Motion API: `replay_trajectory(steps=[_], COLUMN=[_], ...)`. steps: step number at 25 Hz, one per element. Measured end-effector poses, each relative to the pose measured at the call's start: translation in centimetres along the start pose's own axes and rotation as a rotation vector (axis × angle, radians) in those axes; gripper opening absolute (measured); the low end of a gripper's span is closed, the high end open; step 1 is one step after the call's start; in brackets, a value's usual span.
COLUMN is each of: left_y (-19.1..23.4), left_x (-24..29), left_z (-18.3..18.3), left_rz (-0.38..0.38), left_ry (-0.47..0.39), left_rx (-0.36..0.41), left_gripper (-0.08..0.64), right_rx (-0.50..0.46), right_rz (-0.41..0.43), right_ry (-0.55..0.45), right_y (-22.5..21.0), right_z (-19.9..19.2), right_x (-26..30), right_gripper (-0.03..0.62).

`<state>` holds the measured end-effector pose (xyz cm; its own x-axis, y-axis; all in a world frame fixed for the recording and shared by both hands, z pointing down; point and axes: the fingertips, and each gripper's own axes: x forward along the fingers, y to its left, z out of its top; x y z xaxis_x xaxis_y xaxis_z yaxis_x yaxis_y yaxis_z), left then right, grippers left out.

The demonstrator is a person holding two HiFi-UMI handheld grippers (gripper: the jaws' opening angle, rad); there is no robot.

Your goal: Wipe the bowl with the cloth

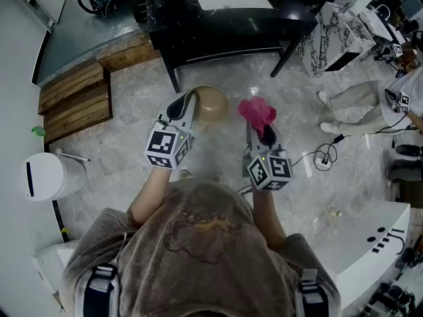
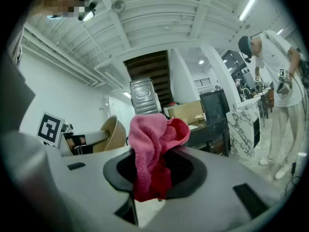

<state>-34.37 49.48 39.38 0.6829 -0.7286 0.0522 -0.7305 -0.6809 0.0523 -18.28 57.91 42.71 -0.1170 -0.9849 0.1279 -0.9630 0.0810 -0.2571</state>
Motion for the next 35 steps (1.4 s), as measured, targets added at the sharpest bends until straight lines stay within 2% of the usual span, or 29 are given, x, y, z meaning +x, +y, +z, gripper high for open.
replay_trajectory(steps=[10, 17, 25, 35], left_y=[-2.2, -1.9, 0.8, 5.4], left_x=[0.8, 3.3, 11.0, 23.3], left_z=[-1.2, -1.8, -1.4, -0.3], left_rz=[0.030, 0.038, 0.026, -0.027], left_ry=[0.010, 0.010, -0.007, 0.008], left_rx=[-0.033, -0.045, -0.052, -0.067], left_gripper=[0.017, 0.017, 0.017, 0.017], right_rx=[0.005, 0.029, 0.026, 0.044], right_rz=[0.048, 0.056, 0.059, 0.060], right_ry=[0.025, 0.037, 0.038, 0.028], right_y=[-2.3, -4.6, -8.2, -12.8], right_z=[-0.7, -1.4, -0.7, 2.5], right_x=[-0.7, 0.8, 6.6, 17.5], right_gripper=[0.117, 0.117, 0.118, 0.118])
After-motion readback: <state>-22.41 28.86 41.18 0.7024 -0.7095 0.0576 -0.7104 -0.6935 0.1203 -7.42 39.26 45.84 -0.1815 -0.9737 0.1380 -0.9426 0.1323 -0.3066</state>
